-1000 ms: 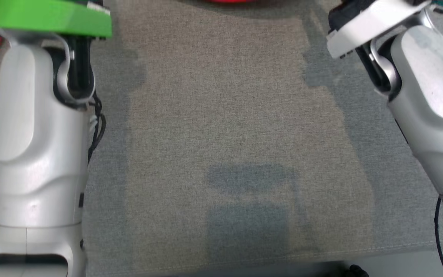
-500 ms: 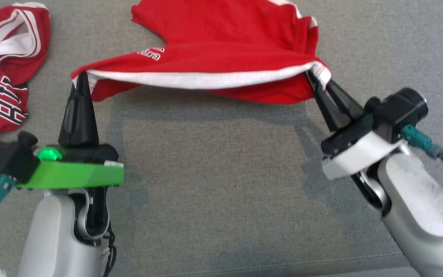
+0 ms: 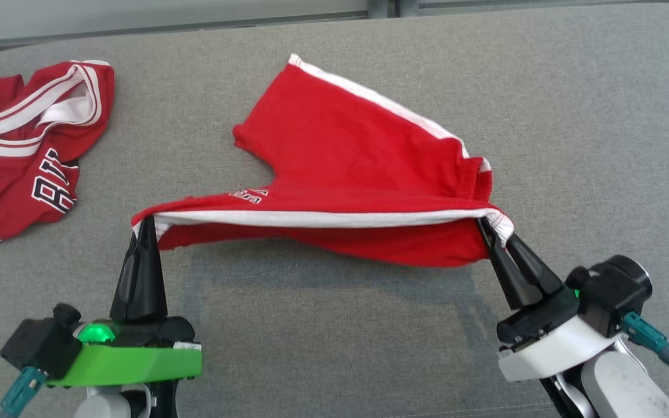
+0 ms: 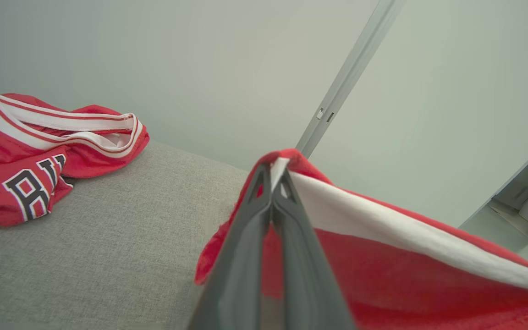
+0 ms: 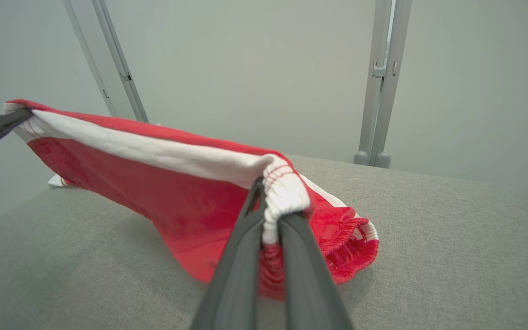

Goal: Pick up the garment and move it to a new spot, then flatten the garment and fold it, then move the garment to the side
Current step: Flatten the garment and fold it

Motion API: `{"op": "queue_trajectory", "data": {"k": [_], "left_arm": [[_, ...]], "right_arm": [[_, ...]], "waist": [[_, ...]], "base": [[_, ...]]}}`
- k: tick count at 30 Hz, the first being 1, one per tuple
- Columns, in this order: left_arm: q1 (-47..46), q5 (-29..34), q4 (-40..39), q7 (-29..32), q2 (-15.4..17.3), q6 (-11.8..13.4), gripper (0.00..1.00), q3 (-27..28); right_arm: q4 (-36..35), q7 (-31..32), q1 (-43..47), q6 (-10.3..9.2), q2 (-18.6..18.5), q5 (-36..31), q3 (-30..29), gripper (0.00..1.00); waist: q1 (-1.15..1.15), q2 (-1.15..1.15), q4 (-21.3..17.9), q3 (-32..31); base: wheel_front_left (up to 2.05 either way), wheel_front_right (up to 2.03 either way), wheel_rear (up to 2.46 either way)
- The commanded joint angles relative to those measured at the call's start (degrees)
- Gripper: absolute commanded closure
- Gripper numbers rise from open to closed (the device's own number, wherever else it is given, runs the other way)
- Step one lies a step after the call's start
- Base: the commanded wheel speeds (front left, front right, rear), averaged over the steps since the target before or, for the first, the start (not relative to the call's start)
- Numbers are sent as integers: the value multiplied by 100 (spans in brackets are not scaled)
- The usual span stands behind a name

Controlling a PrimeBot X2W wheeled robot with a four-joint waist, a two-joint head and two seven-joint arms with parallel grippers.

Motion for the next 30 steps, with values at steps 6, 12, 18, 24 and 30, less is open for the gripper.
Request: {"op": "queue_trajectory", "data": {"k": [6, 12, 18, 24, 30], "left_arm": [[718, 96, -425, 1, -74, 2, 100, 119], [937, 132, -537, 0, -92, 38, 100, 57], [622, 163, -197, 3, -70, 31, 100, -16], [-30, 66, 487, 121, 31, 9, 100, -127], [-1035, -8, 1397, 264, 178, -5, 100, -384]], "right_arm": [[-472, -11, 798, -8, 104, -131, -57, 100], [-580, -11, 1079, -7, 165, -40, -44, 100], [-316, -11, 989, -7, 241, 134, -1, 100], [29, -11, 823, -7, 397, 319, -44, 100], [413, -11, 536, -7, 625, 574, -56, 100]], "waist": [[1, 2, -162, -456], [1, 2, -288, -483], [1, 2, -393, -354], [1, 2, -427, -184], [1, 2, -554, 84]], "base": [[0, 0, 0], [0, 0, 0], [0, 0, 0], [0, 0, 0], [0, 0, 0]]}}
